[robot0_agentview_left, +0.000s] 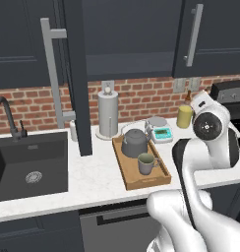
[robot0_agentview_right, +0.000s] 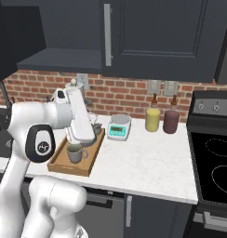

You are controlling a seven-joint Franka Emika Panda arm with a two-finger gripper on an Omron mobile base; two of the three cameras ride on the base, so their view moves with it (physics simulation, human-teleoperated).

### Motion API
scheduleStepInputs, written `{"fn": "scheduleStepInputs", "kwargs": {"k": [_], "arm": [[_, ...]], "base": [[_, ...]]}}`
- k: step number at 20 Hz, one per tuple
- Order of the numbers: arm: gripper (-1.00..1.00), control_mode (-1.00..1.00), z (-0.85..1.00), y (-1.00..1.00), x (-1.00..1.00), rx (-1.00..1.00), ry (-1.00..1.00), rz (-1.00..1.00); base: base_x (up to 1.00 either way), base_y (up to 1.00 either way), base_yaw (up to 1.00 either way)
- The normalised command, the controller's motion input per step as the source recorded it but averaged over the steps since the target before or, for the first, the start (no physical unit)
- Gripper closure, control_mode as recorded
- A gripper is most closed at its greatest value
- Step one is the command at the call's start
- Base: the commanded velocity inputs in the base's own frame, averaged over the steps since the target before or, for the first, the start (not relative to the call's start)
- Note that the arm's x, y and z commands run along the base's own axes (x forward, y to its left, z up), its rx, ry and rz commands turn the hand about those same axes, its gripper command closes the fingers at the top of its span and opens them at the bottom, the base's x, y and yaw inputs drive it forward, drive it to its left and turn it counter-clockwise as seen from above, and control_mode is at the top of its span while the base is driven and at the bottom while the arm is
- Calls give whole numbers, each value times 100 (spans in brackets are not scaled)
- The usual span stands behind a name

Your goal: Pick the kettle from the counter and place it on the tray. Then pick the mug from the cabinet and place it on the tray. Then close the cabinet doors.

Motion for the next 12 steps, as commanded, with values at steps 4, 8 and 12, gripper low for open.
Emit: {"fn": "scheduleStepInputs", "kwargs": {"k": [4, 8, 12], "arm": [[-100, -100, -6, 18, -3, -8, 0, -5], [-100, -100, -17, 25, -6, -11, 0, -3], [-100, -100, -18, 16, -3, -10, 0, -19]], "base": [[0, 0, 0], [0, 0, 0], [0, 0, 0]]}}
